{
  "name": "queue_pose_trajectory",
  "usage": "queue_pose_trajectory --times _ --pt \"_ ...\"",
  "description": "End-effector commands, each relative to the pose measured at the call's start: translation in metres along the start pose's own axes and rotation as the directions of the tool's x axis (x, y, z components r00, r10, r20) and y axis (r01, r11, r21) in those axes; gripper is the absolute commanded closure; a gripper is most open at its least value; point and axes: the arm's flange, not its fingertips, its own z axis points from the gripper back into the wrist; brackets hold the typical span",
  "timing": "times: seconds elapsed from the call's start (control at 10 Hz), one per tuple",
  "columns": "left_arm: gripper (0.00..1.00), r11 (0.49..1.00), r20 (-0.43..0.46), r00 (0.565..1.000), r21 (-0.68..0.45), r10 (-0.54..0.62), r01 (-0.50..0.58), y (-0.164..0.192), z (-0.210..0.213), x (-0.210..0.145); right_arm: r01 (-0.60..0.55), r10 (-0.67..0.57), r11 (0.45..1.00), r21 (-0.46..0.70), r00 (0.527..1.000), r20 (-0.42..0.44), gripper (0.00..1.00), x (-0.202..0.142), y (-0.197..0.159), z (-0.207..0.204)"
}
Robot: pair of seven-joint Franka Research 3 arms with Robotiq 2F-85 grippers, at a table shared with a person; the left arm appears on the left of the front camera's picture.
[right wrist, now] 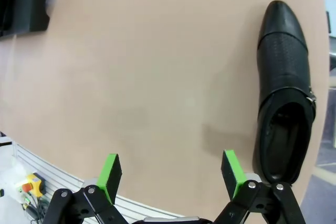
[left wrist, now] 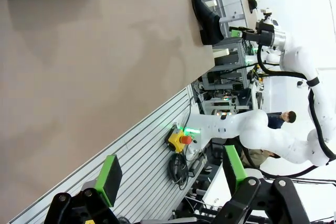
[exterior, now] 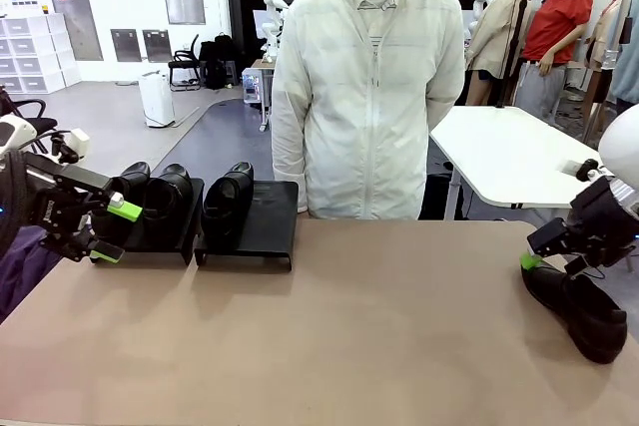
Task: Organize the shoes by placing them on the stand.
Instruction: Pick up one Shoe and place it in the middle of the table.
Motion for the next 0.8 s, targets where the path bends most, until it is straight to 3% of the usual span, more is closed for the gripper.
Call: queue_pose_trajectory --times 0.0,0.1,0.2,0.3,0.7 --pt "0.0 1.0 -0.011 1.0 0.002 0.0 0.0 -0.001 0.004 -0.001 0.019 -0.019 1.0 0.011 1.0 -0.015 0.0 -0.002 0.0 -0.003" --pt "0.0 1.0 -0.011 1.0 0.002 0.0 0.0 -0.001 0.004 -0.001 0.0 0.0 1.0 0.0 1.0 0.0 0.0 0.0 0.0 0.0" --pt "0.0 1.0 -0.011 1.0 0.002 0.0 0.0 -0.001 0.004 -0.001 -0.084 0.08 0.993 -0.084 0.996 -0.05 0.0 0.002 0.003 -0.004" --pt "0.0 1.0 -0.011 1.0 0.002 0.0 0.0 -0.001 0.004 -0.001 -0.092 0.082 0.984 -0.152 0.994 -0.066 0.0 0.008 -0.002 -0.008" --pt "0.0 1.0 -0.011 1.0 0.002 0.0 0.0 -0.001 0.004 -0.001 -0.027 0.02 0.965 -0.26 0.999 -0.027 0.0 0.019 -0.032 -0.041"
